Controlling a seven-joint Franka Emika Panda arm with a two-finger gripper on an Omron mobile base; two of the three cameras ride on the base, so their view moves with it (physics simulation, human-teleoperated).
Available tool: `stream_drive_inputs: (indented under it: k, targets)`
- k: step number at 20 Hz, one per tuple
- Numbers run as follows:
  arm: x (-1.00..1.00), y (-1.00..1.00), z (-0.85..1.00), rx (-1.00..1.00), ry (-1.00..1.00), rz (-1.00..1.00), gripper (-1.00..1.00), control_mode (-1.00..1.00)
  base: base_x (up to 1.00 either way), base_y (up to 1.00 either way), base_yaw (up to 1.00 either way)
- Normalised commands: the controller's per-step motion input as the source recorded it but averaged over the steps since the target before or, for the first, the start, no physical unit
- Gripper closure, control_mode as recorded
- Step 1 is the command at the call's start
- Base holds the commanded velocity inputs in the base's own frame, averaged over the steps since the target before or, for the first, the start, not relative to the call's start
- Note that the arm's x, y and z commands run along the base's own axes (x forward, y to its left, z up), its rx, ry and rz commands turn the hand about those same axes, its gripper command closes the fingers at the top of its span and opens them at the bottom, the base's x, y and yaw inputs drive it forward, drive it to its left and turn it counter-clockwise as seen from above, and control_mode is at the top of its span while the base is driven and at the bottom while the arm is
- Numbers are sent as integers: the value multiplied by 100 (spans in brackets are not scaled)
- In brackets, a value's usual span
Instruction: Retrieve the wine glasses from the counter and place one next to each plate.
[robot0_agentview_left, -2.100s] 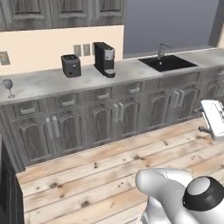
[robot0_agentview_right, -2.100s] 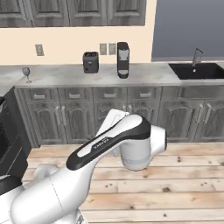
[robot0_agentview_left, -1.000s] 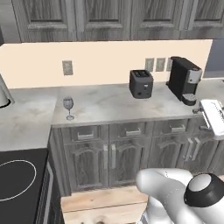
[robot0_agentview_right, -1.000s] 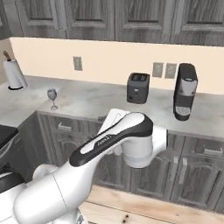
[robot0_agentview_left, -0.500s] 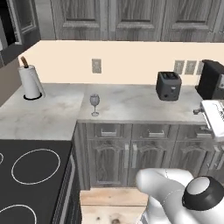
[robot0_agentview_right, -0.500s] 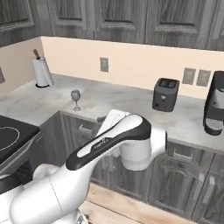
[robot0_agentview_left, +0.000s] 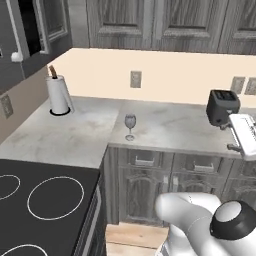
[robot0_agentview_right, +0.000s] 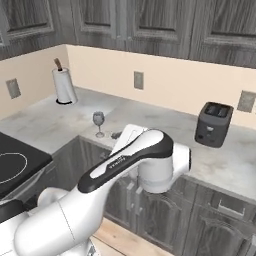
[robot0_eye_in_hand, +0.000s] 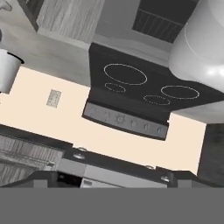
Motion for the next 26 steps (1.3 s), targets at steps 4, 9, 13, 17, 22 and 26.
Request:
stream_drive_inputs:
  k: [4, 9, 13, 17, 22, 26]
  targets:
    - [0, 0, 0, 0, 0, 0, -100, 100, 33, 78, 3]
    - [0, 0, 0, 0, 0, 0, -100, 100, 85, 35, 12]
    - [0, 0, 0, 0, 0, 0, -100, 100, 51, -6, 12]
    - [0, 0, 0, 0, 0, 0, -100, 100, 67, -7, 8]
    - [0, 0, 0, 0, 0, 0, -100, 100, 75, -31, 22]
    - [0, 0, 0, 0, 0, 0, -100, 100, 47, -12, 0]
